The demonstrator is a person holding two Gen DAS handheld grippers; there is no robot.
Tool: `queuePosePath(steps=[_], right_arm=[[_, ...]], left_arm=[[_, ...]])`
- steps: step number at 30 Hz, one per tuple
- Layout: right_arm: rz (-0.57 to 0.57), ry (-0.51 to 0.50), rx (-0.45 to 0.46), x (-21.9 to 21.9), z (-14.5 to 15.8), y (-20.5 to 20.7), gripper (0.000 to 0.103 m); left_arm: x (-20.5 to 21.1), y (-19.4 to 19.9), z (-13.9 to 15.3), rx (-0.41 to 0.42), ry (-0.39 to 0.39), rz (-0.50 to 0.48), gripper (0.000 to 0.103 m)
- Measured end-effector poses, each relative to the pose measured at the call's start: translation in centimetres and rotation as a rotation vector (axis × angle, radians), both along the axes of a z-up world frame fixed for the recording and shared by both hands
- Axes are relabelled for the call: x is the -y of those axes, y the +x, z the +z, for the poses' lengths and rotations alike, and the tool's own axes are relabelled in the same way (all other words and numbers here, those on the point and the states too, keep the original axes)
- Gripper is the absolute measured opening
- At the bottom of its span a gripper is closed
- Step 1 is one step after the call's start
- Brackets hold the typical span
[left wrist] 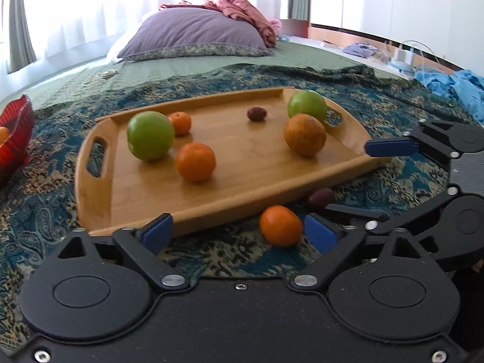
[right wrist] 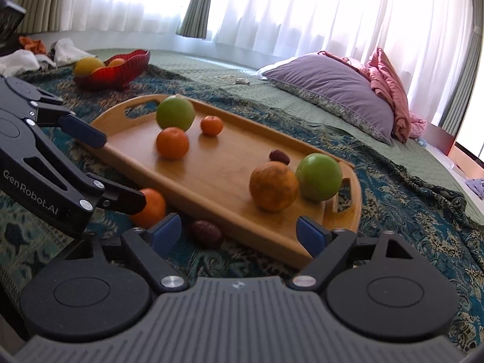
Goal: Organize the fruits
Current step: 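Close the left gripper on the tangerine while the right gripper grasps the red date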
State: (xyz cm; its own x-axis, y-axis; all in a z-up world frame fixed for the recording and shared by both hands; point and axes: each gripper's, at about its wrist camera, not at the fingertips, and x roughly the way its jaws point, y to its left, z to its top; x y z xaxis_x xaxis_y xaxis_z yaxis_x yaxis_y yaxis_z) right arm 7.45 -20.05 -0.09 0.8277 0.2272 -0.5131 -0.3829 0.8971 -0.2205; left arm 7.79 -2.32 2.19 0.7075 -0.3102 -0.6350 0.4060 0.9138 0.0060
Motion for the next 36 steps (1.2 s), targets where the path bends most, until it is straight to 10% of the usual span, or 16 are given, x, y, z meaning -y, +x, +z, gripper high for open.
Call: queuePosePath(steps=[21,36], right_arm=[[-0.006,0.077,-0.056,-0.6,-1.4,0.2,0.068],[-0.028,0.129,-0.056,-1.3,-2.0,0.2,0.057]], left_arm=[[0.7,1.1,-1.1,-0.128,-0.124,-0.075,0.034],[0.6,1.9,-1.5,-0.141,-0.173,-0.027,0.031]])
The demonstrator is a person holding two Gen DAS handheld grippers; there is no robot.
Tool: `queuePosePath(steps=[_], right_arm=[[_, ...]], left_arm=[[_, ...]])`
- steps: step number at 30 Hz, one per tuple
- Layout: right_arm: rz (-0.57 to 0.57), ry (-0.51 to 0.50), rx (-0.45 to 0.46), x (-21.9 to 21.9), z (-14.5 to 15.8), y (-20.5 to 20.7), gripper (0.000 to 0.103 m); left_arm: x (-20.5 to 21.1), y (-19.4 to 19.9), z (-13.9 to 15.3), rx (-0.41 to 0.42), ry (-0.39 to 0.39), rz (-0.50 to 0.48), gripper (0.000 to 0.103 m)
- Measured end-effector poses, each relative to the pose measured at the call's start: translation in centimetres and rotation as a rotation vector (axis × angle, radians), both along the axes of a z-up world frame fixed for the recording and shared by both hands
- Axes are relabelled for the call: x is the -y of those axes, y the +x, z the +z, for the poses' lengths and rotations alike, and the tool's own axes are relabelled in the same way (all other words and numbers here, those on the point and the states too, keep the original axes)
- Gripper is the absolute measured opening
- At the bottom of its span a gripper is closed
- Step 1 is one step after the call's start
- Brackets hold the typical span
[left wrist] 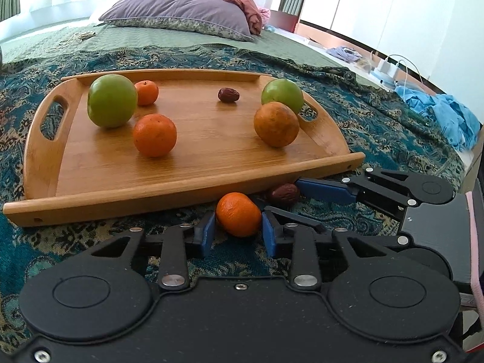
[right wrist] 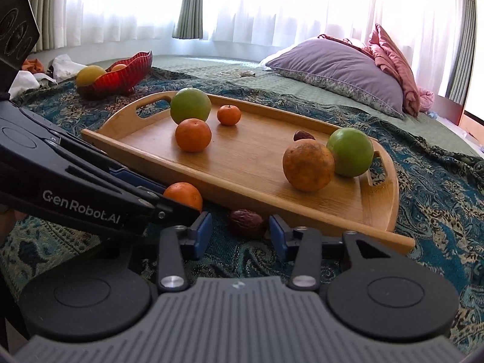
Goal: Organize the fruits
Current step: 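Close the left gripper on the tangerine while the right gripper grasps the red date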
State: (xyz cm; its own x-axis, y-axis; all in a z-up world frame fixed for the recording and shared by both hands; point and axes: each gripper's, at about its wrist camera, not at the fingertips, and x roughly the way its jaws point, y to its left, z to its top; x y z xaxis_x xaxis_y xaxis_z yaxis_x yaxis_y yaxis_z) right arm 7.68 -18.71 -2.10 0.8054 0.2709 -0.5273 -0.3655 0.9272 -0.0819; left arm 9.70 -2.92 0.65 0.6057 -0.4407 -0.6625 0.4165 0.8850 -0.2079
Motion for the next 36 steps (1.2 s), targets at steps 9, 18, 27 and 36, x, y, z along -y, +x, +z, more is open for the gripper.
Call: queuePosePath(steps=[9,18,27,36], right_arm=[[-0.021,0.026,0.003,0.4,-0.2,0.1,0.049],[-0.038,0.036,0.004,0.5,-0.4,0.1,0.044],[-0.039,0.036,0.008,0.5,-0.4,0.0,0.038],[-0.044,0.030,0.062,0.3,0.4,-1.0,0.033]], left_arm=[[0.4,0.3,-0.3,-0.002,-0.014,0.017,0.032],[0.7,0.5,-0.5,-0.001,-0.021,0.032,0.032],[0.9,0.2,-0.4,0.014,-0.013,0.043,0.031],[0.7,-0.7,0.8,0.073,0.028,0.063,0.031]])
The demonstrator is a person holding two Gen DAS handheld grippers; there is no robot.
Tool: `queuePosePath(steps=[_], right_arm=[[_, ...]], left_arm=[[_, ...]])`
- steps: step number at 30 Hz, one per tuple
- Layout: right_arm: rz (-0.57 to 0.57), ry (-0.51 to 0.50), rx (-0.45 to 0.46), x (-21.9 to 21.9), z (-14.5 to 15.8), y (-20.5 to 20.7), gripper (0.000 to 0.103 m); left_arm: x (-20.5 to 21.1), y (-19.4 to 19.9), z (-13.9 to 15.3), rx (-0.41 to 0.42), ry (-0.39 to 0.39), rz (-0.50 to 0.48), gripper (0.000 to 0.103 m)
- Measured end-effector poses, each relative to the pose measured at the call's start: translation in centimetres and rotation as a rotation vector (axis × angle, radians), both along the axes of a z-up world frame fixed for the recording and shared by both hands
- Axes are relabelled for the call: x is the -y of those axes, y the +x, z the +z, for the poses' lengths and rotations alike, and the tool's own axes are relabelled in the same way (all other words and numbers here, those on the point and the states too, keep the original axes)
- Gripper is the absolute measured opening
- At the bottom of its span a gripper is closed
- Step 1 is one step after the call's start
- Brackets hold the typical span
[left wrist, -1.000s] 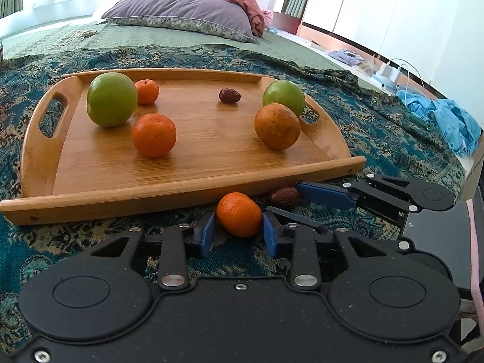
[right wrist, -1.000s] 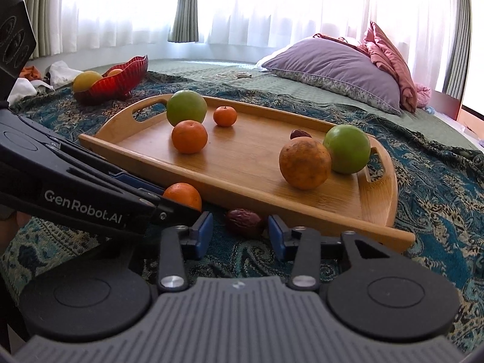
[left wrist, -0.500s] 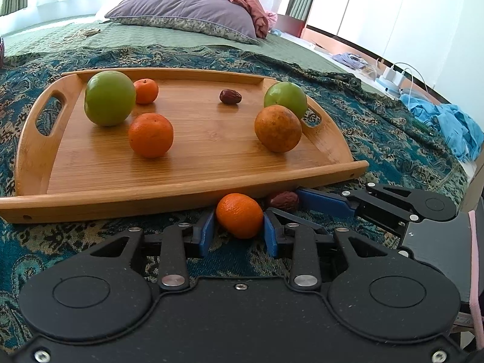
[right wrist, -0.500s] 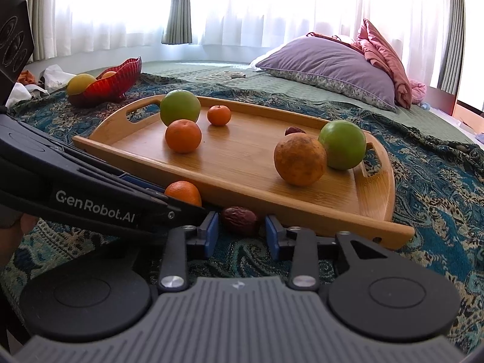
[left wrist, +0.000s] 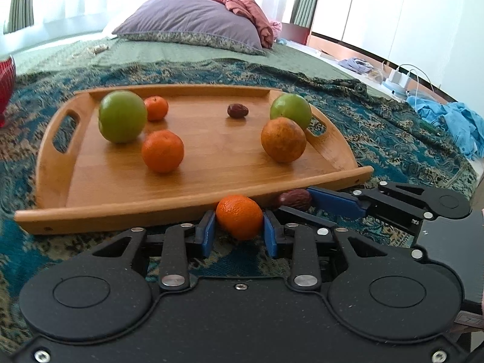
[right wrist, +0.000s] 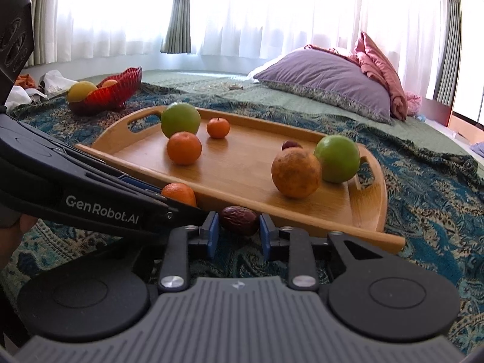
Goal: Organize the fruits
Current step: 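Close the left gripper on the tangerine while the right gripper grasps the red date, then lift the tangerine and date and carry both grippers over the tray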
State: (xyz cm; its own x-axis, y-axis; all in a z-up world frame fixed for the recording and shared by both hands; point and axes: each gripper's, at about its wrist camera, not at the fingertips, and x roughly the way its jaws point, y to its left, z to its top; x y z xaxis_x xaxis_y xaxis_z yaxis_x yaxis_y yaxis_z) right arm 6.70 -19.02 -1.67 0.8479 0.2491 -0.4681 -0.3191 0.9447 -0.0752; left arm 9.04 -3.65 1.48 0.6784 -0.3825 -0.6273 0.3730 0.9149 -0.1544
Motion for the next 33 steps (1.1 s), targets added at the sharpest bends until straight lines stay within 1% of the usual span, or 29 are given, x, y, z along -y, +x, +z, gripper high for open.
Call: queuePosePath(steps=[5,18,25,33], right_arm=[[-0.001,0.000,0.028,-0.1,0.9,-0.1,0.033],[-0.039,0.013,0.099,-0.1,3.8,1.8,0.033],[-0.069,0.019,0.098,-0.1,4.8,4.1,0.033],[-0.107,0.026,0.073,0.4,5.0,6.8,0.033]], left_arm=[[-0.4,-0.5,1.2,0.058,0.025,0.009,0.031],[-2.3,1.3,4.1,0.125,-0.006,0.063,0.031],[-2.5,3.7,4.9,0.122,-0.017,0.084,0.031],[-2.2,6.2,4.8,0.119,-0.006,0.111,0.031]])
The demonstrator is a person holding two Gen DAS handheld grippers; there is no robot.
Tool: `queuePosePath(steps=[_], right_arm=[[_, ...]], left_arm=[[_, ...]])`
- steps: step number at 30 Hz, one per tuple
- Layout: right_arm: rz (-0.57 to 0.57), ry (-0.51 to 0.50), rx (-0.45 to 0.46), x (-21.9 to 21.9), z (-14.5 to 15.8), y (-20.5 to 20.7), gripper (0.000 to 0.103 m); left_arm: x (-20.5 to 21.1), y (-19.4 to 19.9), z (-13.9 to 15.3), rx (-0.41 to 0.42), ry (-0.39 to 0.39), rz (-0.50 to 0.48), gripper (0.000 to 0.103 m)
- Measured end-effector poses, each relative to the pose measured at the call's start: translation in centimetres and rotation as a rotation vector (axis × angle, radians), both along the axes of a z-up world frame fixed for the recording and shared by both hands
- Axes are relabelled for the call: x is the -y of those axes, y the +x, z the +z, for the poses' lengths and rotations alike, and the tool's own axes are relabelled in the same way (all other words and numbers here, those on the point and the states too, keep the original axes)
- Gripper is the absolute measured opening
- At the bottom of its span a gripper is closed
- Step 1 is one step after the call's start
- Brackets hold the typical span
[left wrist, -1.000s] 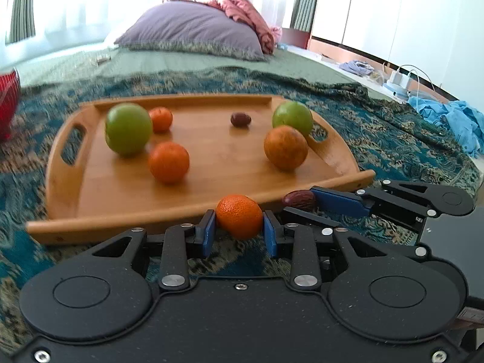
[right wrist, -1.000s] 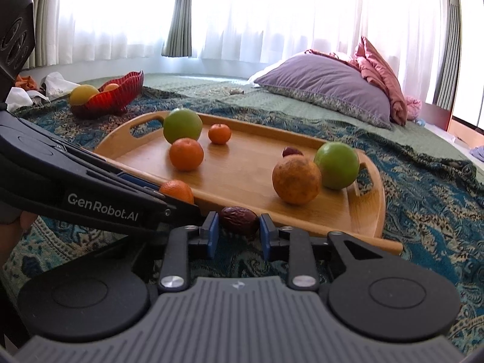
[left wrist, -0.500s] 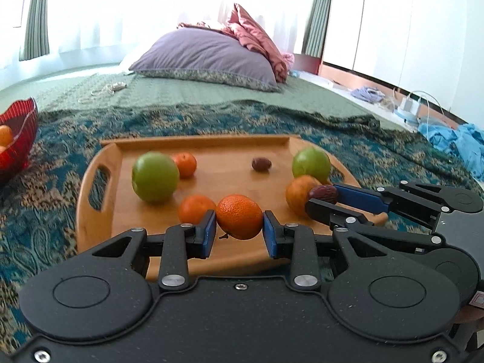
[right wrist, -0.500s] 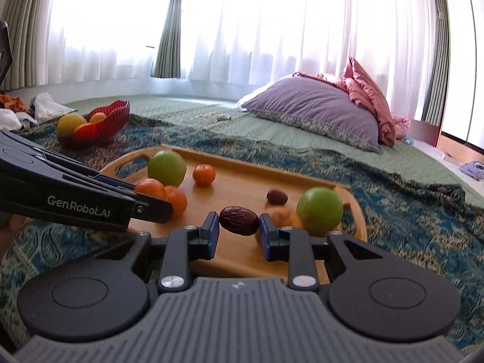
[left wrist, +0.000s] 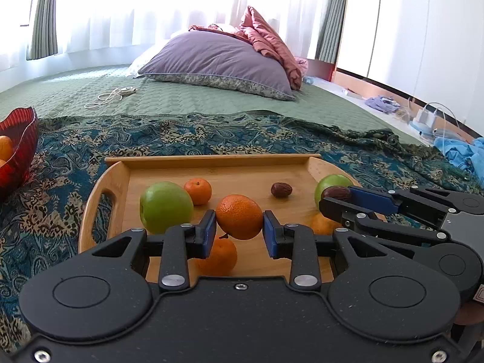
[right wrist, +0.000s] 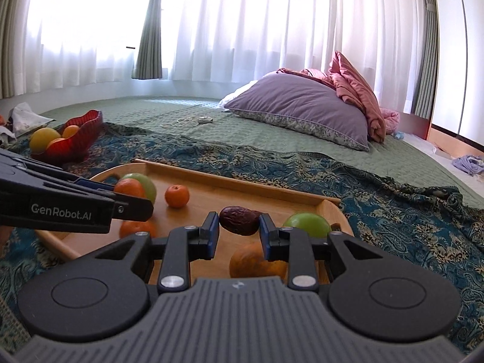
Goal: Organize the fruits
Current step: 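Lift the tangerine and date and carry both grippers over the tray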
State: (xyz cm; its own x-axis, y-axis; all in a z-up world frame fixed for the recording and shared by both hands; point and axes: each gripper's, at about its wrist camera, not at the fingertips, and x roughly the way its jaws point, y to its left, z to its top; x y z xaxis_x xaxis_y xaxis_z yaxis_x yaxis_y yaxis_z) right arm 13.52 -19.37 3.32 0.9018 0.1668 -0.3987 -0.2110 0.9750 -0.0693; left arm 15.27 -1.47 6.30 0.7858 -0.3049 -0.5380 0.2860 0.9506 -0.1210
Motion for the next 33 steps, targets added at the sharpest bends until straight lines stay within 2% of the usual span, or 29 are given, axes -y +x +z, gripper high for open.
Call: queuePosePath(steps=[14,33], right_arm=[[-0.020,-0.012,-0.023,-0.2,-0.6,2.2,0.034],[-0.032,-0.013,-0.103,-0.4,-1.6,5.6,0.034]], left_arm=[[0.3,2.8,-1.0,-0.025,0.019,0.022,0.031],[1.2,6.9,-2.5,-0.079,0.049,0.028,0.031]])
